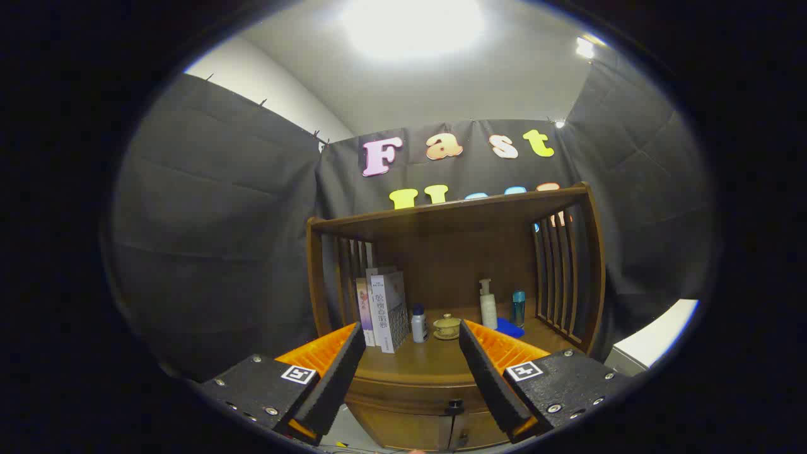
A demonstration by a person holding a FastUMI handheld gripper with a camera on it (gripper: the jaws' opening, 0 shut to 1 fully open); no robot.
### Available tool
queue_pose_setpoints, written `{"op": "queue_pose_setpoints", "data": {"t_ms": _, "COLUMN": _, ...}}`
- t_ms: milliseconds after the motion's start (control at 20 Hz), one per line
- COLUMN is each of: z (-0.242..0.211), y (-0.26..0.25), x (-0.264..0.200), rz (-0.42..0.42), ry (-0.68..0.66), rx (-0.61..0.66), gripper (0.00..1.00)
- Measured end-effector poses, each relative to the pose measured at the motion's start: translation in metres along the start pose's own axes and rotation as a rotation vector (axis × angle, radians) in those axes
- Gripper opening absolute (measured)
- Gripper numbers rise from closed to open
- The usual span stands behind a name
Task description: Pull open the drawer, take out the items inside it, and place them on the countertop above the cabinet.
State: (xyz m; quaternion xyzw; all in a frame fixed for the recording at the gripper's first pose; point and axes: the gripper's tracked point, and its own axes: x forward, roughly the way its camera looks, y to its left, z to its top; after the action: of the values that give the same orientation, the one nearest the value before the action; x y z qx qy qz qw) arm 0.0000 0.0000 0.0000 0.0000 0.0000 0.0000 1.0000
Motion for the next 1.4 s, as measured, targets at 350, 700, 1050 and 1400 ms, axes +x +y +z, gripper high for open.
{"op": "queue_pose_setpoints", "data": {"t_ms": 350, "z": -0.034, "y": -0.013, "x": 0.011, "rz": -0.044, "ry": 0.083, "rx": -0.183, "gripper": 0.95}}
{"op": "queue_pose_setpoints", "data": {"t_ms": 700, "z": -0.035, "y": -0.022, "x": 0.014, "rz": -0.095, "ry": 0.057, "rx": -0.318, "gripper": 0.94}}
{"op": "queue_pose_setpoints", "data": {"t_ms": 1050, "z": -0.051, "y": -0.027, "x": 0.021, "rz": -0.090, "ry": 0.068, "rx": -0.288, "gripper": 0.94}}
{"op": "queue_pose_setpoints", "data": {"t_ms": 1400, "z": -0.104, "y": -0.050, "x": 0.036, "rz": -0.133, "ry": 0.141, "rx": -0.168, "gripper": 0.95}}
